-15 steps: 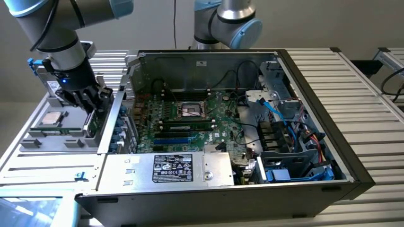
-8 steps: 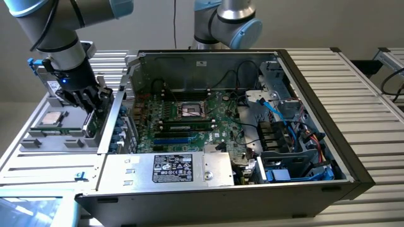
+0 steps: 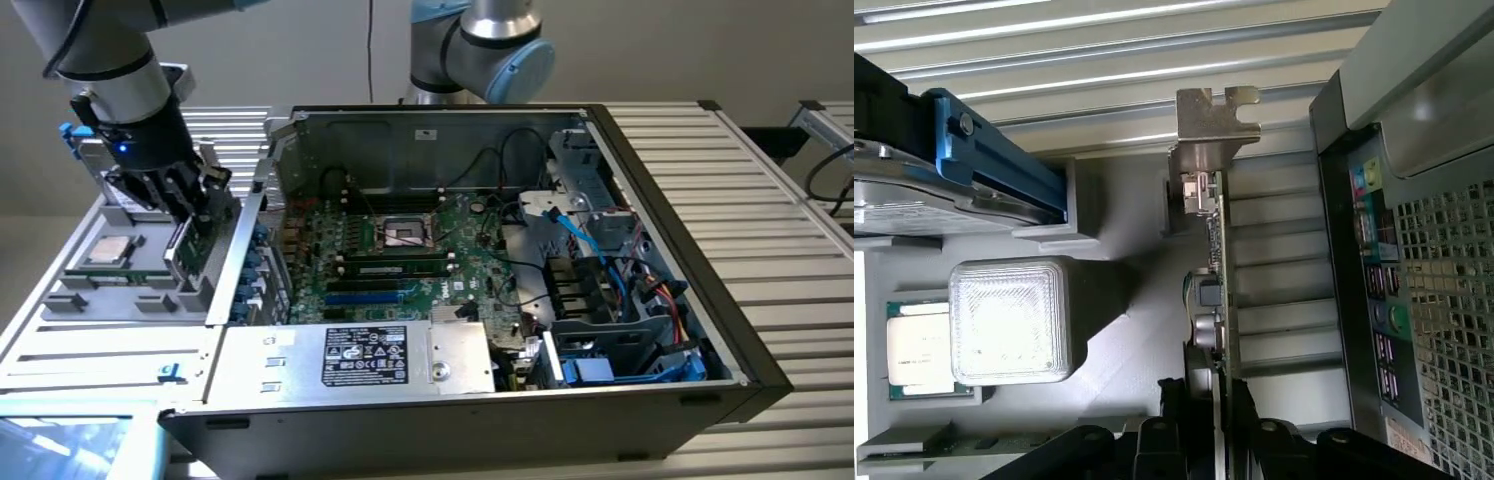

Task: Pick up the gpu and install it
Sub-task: 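Pick up the gpu and move the gpu toward the slot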

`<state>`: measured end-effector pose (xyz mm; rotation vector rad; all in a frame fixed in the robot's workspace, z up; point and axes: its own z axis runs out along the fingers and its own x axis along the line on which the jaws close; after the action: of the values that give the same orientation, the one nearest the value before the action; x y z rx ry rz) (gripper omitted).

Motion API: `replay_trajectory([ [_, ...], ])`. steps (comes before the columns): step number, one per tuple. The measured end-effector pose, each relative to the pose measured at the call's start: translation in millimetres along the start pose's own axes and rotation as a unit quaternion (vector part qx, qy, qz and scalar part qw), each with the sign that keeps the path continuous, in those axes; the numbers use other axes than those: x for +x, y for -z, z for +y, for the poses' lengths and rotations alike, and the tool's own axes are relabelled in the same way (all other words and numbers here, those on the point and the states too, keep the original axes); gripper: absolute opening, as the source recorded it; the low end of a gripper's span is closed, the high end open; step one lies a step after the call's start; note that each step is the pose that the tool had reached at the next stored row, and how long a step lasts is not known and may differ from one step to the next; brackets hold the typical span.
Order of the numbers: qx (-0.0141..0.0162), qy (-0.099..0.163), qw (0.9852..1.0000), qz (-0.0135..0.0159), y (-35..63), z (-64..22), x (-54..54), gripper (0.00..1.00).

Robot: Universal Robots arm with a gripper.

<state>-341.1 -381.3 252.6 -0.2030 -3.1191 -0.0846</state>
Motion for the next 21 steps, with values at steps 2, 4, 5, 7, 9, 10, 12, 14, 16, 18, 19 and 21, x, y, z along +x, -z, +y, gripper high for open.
replay_trajectory([
  [2, 0.0000, 0.000, 1.0000, 0.0001, 9.0, 0.5, 0.2, 0.29],
  [4, 0.0001, 0.000, 1.0000, 0.0001, 18.3, 1.0, 0.3, 0.29],
  [5, 0.0000, 0.000, 1.0000, 0.0000, 22.7, 1.2, 0.4, 0.29],
  [7, 0.0000, 0.000, 1.0000, 0.0001, 31.7, 1.7, 0.6, 0.29],
  [9, 0.0001, 0.000, 1.0000, 0.0001, 40.9, 2.1, 0.7, 0.29],
  [10, 0.0000, 0.000, 1.0000, 0.0000, 45.3, 2.3, 0.8, 0.29],
  [12, 0.0000, 0.000, 1.0000, 0.0000, 54.5, 2.8, 1.0, 0.29],
  [14, 0.0001, 0.000, 1.0000, 0.0001, 63.6, 3.2, 1.1, 0.29],
  [16, 0.0001, 0.000, 1.0000, 0.0001, 72.6, 3.7, 1.3, 0.29],
  [18, 0.0000, 0.000, 1.0000, 0.0001, 81.9, 4.2, 1.5, 0.29],
  [19, 0.0001, 0.000, 1.0000, 0.0001, 86.3, 4.4, 1.6, 0.29],
  [21, 0.0001, 0.000, 1.0000, 0.0001, 95.4, 4.9, 1.7, 0.29],
])
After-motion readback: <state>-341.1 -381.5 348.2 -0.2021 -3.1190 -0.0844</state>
